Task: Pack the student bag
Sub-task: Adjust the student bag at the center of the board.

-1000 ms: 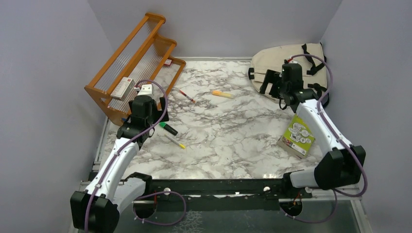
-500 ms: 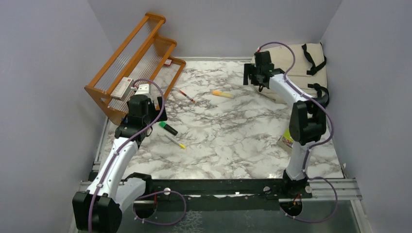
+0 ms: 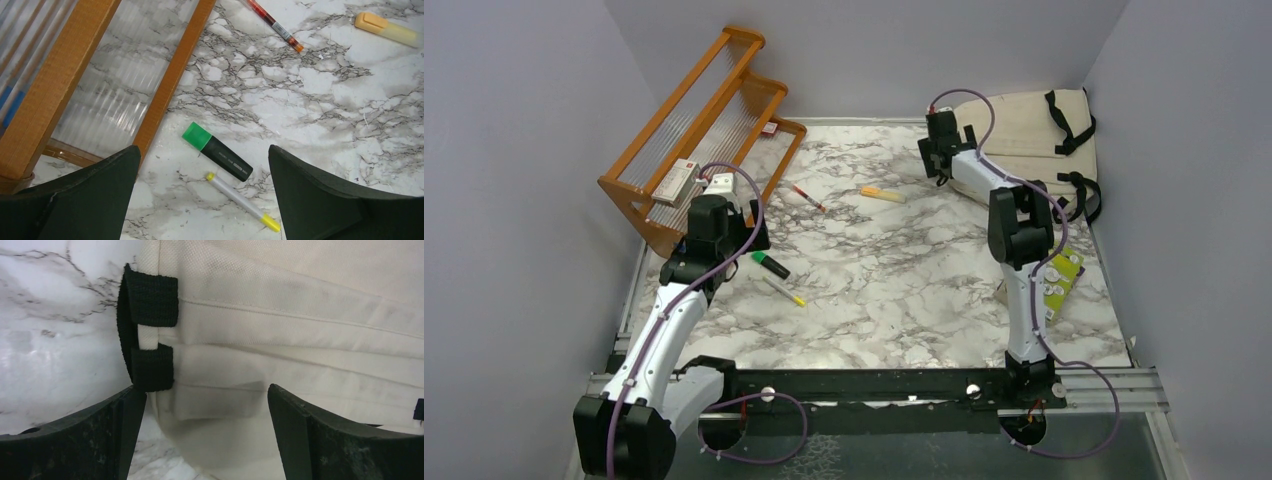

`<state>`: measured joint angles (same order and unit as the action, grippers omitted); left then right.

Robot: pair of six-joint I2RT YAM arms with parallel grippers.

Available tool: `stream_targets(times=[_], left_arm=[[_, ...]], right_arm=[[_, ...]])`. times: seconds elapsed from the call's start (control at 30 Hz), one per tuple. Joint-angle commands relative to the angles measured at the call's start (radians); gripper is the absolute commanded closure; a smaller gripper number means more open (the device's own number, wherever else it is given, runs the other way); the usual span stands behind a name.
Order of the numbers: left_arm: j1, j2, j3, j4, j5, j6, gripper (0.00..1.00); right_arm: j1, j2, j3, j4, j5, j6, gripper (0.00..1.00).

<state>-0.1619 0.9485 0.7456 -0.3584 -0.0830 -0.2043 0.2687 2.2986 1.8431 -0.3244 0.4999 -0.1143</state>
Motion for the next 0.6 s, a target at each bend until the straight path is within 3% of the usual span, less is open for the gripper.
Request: stream_targets(times=[0.0, 0.33, 0.37, 0.47, 0.57], left_arm=[[0.013, 0.000, 0.022, 0.032, 0.037, 0.008, 0.01], [0.023, 0.017, 0.026, 0.033, 0.049, 0.006, 0.01], [0.024, 0.017, 0.026, 0.033, 0.049, 0.006, 0.01], [0.027, 0.013, 0.024, 0.032, 0.044, 0.005, 0.01], [0.030, 0.010, 0.023, 0.033, 0.034, 0.002, 0.01]], right_arm=[[0.008, 0.079, 0.079, 0.067, 0.136, -0.108, 0.04], [0.027, 0.209, 0.193, 0.067, 0.207, -0.151, 0.04], [0.027, 0.227, 0.214, 0.061, 0.223, -0.154, 0.08], [0.027, 0.262, 0.239, 0.081, 0.279, -0.169, 0.31], [0.027, 0.266, 0.243, 0.079, 0.290, -0.159, 0.44]])
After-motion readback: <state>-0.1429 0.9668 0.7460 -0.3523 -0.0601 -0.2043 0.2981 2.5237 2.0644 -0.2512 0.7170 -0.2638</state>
